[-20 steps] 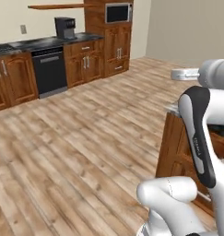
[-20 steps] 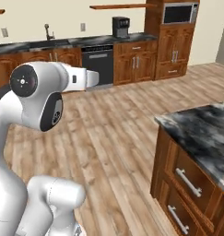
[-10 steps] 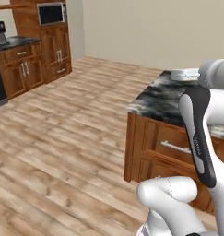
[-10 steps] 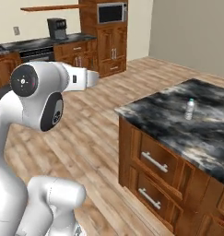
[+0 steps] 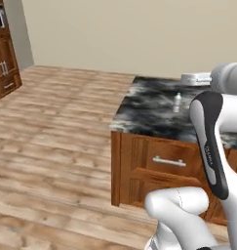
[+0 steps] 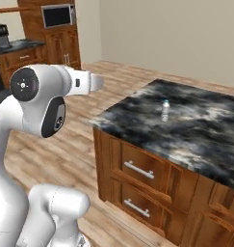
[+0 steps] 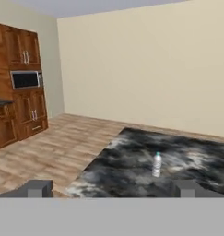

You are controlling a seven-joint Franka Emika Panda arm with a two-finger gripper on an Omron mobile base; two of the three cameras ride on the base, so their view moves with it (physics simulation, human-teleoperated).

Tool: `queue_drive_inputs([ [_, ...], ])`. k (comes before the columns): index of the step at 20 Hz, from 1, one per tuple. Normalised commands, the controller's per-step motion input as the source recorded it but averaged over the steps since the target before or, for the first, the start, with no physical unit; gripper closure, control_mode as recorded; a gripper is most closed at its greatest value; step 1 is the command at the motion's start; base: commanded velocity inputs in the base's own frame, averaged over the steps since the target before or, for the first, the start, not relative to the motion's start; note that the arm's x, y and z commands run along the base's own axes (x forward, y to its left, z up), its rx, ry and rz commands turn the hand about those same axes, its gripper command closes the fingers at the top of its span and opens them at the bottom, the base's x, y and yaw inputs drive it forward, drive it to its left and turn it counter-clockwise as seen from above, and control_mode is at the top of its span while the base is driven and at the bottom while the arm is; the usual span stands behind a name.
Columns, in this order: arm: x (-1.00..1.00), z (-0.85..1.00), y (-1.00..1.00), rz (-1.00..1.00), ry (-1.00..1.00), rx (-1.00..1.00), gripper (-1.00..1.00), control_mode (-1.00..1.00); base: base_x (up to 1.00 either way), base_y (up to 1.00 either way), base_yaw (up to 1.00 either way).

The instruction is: Pick the bottled drink, beer, bottled water from the counter and place them in the open cabinet.

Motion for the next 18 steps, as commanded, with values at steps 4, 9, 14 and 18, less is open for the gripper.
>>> queue_drive_inputs([
  [4, 0.00, 0.00, 0.00, 0.00, 0.00, 0.00, -1.00, 1.00, 0.74, 0.09, -0.45],
  [9, 0.00, 0.00, 0.00, 0.00, 0.00, 0.00, -1.00, 1.00, 0.56, 0.00, -0.44],
  [14, 0.00, 0.00, 0.00, 0.00, 0.00, 0.00, -1.00, 1.00, 0.50, 0.00, -0.41],
  [18, 0.00, 0.00, 0.00, 0.00, 0.00, 0.00, -1.00, 1.00, 0.50, 0.00, -0.42],
])
